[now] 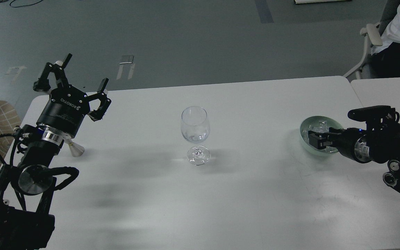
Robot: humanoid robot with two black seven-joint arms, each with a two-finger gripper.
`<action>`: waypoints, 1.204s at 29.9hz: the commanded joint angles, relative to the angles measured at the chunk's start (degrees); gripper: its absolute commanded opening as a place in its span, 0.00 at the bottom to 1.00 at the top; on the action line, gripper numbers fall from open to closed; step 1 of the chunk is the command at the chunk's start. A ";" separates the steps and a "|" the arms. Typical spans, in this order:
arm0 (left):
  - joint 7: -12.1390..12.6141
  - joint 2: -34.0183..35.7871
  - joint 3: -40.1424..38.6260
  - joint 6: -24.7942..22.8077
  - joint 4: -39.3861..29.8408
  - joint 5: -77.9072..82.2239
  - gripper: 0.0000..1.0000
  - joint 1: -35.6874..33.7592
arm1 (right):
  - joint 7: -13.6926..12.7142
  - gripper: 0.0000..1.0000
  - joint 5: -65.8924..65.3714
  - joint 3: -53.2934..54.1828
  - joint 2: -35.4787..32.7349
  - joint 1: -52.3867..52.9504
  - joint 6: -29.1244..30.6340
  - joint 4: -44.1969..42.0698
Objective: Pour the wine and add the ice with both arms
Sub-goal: 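Reach the right gripper into the green bowl and grasp ice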
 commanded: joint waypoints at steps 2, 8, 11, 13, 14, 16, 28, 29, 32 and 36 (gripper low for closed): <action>-0.01 0.02 -0.01 0.00 0.00 0.00 0.98 0.00 | -0.37 0.55 0.09 0.00 -0.26 0.01 0.00 0.17; -0.01 0.02 -0.01 0.09 0.00 0.00 0.98 0.00 | -1.77 0.28 0.09 -0.08 -0.44 -0.43 0.08 0.34; -0.01 0.11 -0.01 0.09 0.00 0.00 0.98 0.09 | -2.13 0.27 0.18 -0.08 -0.44 -0.43 0.17 0.34; -0.01 0.11 -0.01 0.00 0.00 0.00 0.98 0.18 | -2.13 0.27 0.18 -0.08 -0.44 -0.52 0.17 0.26; -0.01 0.11 -0.01 0.00 0.00 0.00 0.98 0.27 | -2.13 0.27 0.18 -0.08 -0.44 -0.52 0.17 0.17; -0.01 0.11 -0.01 0.09 0.00 0.00 0.98 0.36 | -2.13 0.27 0.18 -0.08 -0.44 -0.52 0.17 0.17; -0.01 0.72 -0.27 0.09 -0.09 -0.09 0.98 0.36 | -1.95 0.00 0.70 0.79 -1.67 0.54 0.08 2.27; -0.01 0.90 -0.27 0.09 -0.18 -0.09 0.98 0.27 | -1.78 0.00 0.70 1.58 -2.37 0.62 0.08 2.97; -0.01 1.60 -0.62 0.09 -0.35 -0.09 0.98 0.27 | -1.60 0.00 0.88 3.42 -3.60 0.62 0.08 3.77; -0.01 1.95 -0.71 0.00 -0.79 -0.09 0.98 0.27 | -1.51 0.00 0.88 5.27 -4.92 1.15 0.08 6.05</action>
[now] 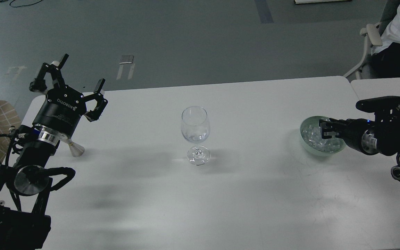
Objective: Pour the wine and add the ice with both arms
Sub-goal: 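Reach the right gripper into the green bowl and grasp ice, then lift the ice with the right gripper and move it over the glass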
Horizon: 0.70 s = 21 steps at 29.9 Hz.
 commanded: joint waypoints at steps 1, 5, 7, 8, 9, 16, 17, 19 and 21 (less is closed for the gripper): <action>-0.01 0.19 -0.09 -0.11 -0.44 -0.01 0.98 -0.13 | 0.09 0.00 0.02 2.19 -1.73 0.40 0.00 2.69; 0.26 0.10 0.44 0.16 -0.44 -0.01 0.98 -0.83 | 0.09 0.00 0.11 3.78 -2.00 1.28 0.00 6.29; 0.35 0.02 0.53 0.16 -0.44 -0.01 0.98 -0.83 | 0.09 0.00 -0.07 3.78 -1.39 2.15 0.00 7.53; 0.43 0.10 0.53 0.16 -0.44 -0.01 0.98 -0.92 | 0.00 0.00 -0.07 3.87 -1.30 2.33 -0.09 7.88; 0.43 0.10 0.53 0.25 -0.44 -0.01 0.98 -0.92 | 0.00 0.00 -0.07 3.96 -1.12 2.51 -0.09 8.32; 0.08 1.59 0.35 -0.10 -0.61 -0.10 0.98 -0.57 | -0.53 0.00 0.02 4.14 4.40 6.98 -0.09 12.63; 0.08 1.69 0.35 -0.11 -0.61 -0.10 0.98 -0.57 | -0.53 0.00 0.02 4.05 5.11 7.43 -0.09 12.63; 0.08 2.30 0.53 -0.11 -0.88 -0.01 0.98 -0.13 | -0.53 0.00 -0.16 3.79 6.43 9.53 0.08 12.63; 0.08 2.39 0.44 -0.11 -1.31 -0.01 0.98 0.04 | -0.62 0.00 -0.16 3.52 6.61 10.68 0.09 12.54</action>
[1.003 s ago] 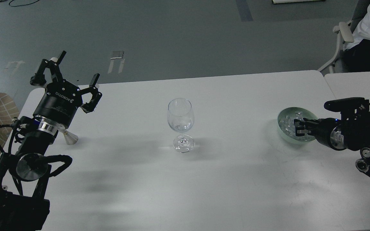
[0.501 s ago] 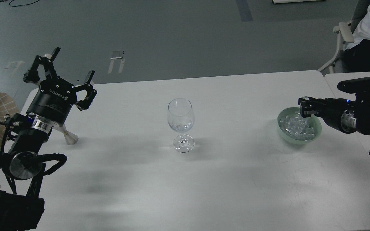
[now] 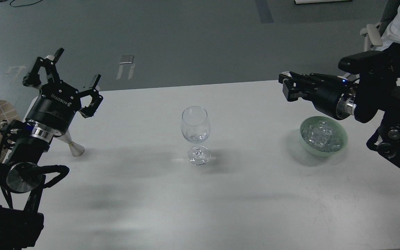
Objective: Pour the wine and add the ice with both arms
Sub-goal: 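Lift the ice with the right gripper and move it over the glass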
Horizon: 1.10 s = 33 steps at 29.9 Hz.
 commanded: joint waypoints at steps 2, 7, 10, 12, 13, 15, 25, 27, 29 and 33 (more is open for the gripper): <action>-0.03 0.41 -0.15 0.05 -0.65 0.02 0.98 0.65 | -0.10 0.00 -0.12 -1.38 1.59 4.01 0.78 -0.15; -0.03 0.32 -0.33 0.05 -0.74 0.02 0.98 1.00 | -0.36 0.00 -0.38 -4.10 5.98 7.89 2.10 -0.51; -0.03 0.23 -0.33 0.05 -0.65 0.02 0.98 1.00 | -0.27 0.00 -0.38 -4.28 8.36 8.41 2.10 -0.33; -0.03 0.23 -0.33 0.05 -0.65 0.02 0.98 0.91 | -0.27 0.00 -0.03 -4.37 10.20 8.85 2.10 0.11; -0.03 0.23 -0.33 0.05 -0.65 0.02 0.98 0.91 | -0.18 0.00 0.06 -4.37 10.47 8.85 2.10 0.20; -0.03 0.32 -0.33 0.05 -0.65 0.02 0.98 0.91 | -0.10 0.00 0.06 -4.37 11.43 8.77 2.10 0.20; -0.03 0.15 -0.59 0.14 -0.65 -0.06 0.98 0.83 | -0.18 0.00 -0.12 -4.63 18.28 8.94 2.10 0.11; -0.03 0.32 -0.59 0.14 -0.65 0.02 0.98 0.91 | -0.27 0.00 -0.12 -4.81 19.43 8.94 2.19 0.02; -0.11 0.41 -0.68 0.05 -0.65 -0.06 0.98 0.91 | -0.53 0.00 -0.29 -6.46 20.22 9.47 2.45 -0.33; -0.11 0.32 -0.77 0.14 -0.65 -0.06 0.98 0.91 | -1.68 0.00 -0.30 -8.85 21.81 11.40 2.98 -0.77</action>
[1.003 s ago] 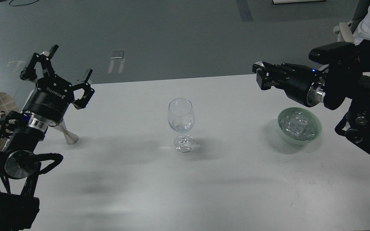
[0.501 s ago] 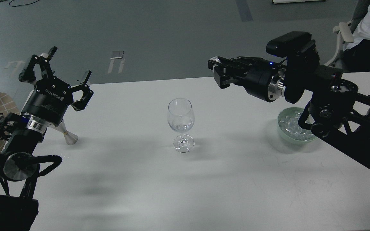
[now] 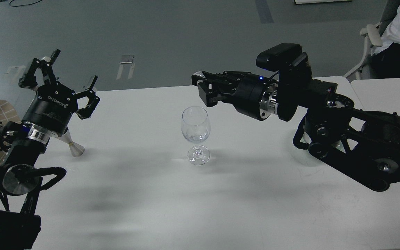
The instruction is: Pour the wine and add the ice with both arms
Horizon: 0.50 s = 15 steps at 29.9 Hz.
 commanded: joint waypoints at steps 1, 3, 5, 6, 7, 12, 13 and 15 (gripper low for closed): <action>-0.02 -0.04 -0.05 0.01 0.01 -0.02 0.98 0.02 | -0.78 0.00 -0.09 -1.68 1.33 1.01 0.28 -0.26; -0.02 -0.04 -0.05 0.01 0.01 -0.02 0.98 0.02 | -0.78 0.00 -0.09 -1.77 1.33 0.83 0.28 -0.34; -0.02 -0.04 -0.05 -0.08 0.01 -0.02 0.98 0.02 | -0.78 0.00 -0.18 -1.86 1.33 0.66 0.54 -1.13; -0.02 -0.04 -0.05 -0.08 0.01 -0.02 0.98 0.02 | -0.78 0.00 -0.18 -1.86 1.33 0.57 0.63 -1.22; -0.02 -0.04 -0.05 -0.08 0.01 -0.11 0.98 0.02 | -0.78 0.00 -0.18 -1.95 1.33 0.57 0.63 -1.22; -0.10 -0.04 -0.05 -0.08 0.01 -0.02 0.98 0.02 | -0.95 0.00 -0.18 -5.11 0.54 0.83 0.63 -1.14; -0.10 -0.04 -0.05 -0.08 0.01 -0.11 0.98 0.02 | -0.95 0.00 -0.18 -5.20 0.02 0.49 0.63 -1.14; -0.10 -0.12 -0.05 -0.08 0.01 -0.11 0.98 0.02 | -0.95 0.00 -0.18 -5.20 -0.34 0.31 0.63 -1.05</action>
